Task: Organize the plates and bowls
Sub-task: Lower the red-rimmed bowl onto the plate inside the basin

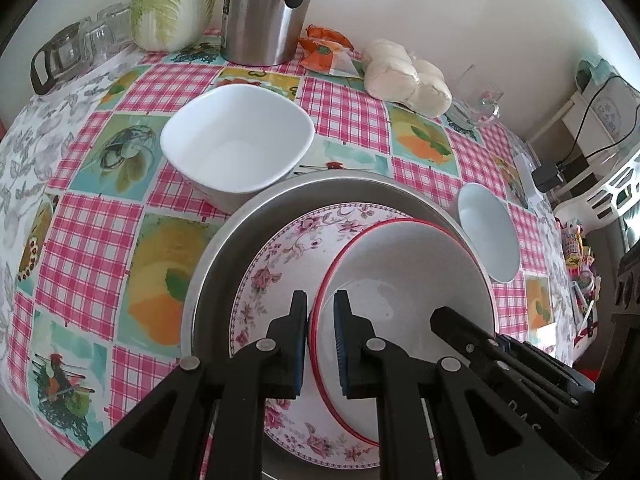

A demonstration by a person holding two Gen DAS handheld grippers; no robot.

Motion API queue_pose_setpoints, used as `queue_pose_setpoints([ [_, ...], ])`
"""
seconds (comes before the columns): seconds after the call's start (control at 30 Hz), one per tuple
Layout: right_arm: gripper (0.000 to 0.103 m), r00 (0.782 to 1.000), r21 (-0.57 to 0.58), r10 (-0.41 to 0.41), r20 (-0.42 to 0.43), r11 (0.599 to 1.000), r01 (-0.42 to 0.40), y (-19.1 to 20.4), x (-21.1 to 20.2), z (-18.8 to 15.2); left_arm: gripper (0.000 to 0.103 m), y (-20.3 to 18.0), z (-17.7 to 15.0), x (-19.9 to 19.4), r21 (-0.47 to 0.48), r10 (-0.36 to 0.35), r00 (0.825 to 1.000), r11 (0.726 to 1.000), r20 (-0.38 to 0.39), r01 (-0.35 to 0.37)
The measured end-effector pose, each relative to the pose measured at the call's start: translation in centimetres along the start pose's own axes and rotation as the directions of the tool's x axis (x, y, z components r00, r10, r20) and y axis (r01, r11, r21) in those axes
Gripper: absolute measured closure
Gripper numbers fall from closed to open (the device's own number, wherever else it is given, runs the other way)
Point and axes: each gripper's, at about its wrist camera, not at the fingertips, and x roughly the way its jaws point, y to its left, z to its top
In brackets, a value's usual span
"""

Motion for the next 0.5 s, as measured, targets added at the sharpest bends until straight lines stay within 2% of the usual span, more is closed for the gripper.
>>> queue_pose_setpoints([
  [0.5,0.089,1.000,0.020,0.011,0.026,1.000,-0.012,-0.27,0.01,0.24,0.091,0.31,0.19,0.38,-0.037,-0.027,1.000,0.999,0.009,0.028],
])
